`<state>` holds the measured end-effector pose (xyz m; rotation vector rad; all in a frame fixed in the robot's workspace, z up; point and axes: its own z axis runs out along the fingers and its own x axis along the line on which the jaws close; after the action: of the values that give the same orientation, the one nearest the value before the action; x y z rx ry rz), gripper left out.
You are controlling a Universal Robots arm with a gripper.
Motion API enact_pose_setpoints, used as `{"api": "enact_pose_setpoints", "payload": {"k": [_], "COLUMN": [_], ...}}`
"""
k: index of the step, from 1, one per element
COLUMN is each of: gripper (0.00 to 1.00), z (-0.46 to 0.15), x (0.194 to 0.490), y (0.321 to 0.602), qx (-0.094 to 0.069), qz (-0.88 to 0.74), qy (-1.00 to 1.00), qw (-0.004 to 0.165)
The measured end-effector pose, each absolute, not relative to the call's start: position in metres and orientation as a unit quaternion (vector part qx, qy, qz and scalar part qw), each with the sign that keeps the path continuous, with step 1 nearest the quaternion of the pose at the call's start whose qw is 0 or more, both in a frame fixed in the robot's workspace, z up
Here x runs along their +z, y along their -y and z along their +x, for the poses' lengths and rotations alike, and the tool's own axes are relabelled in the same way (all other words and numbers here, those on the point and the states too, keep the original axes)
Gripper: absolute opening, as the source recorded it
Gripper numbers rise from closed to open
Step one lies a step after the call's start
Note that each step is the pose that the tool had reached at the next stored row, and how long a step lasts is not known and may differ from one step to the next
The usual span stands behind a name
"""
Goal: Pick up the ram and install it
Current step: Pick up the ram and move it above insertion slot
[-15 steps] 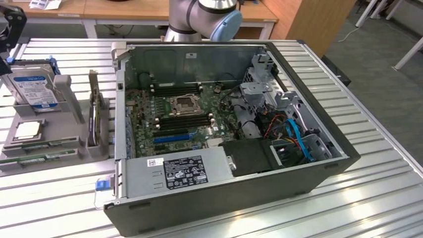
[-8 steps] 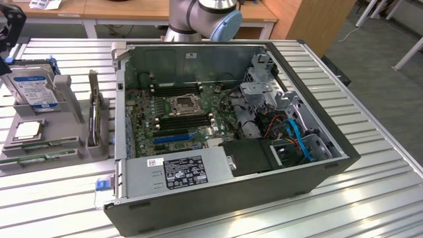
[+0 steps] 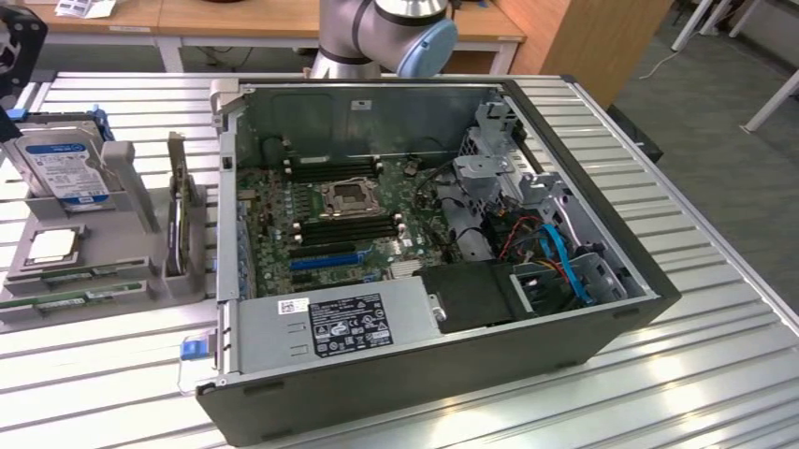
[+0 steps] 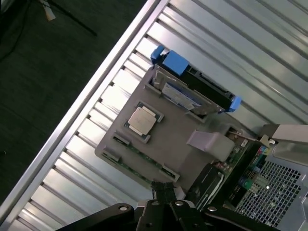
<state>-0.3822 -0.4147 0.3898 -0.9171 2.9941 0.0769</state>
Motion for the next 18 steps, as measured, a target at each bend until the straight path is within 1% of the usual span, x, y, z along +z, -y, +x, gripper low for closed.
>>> {"api": "enact_pose_setpoints", "payload": {"k": [18], "gripper": [0.1], "z": [-0.3822], "x": [0.3893], "y": [0.4147], "qx": [0.025], "qz": [-0.412], "qy": [-0.911], "qw": [0.002]}}
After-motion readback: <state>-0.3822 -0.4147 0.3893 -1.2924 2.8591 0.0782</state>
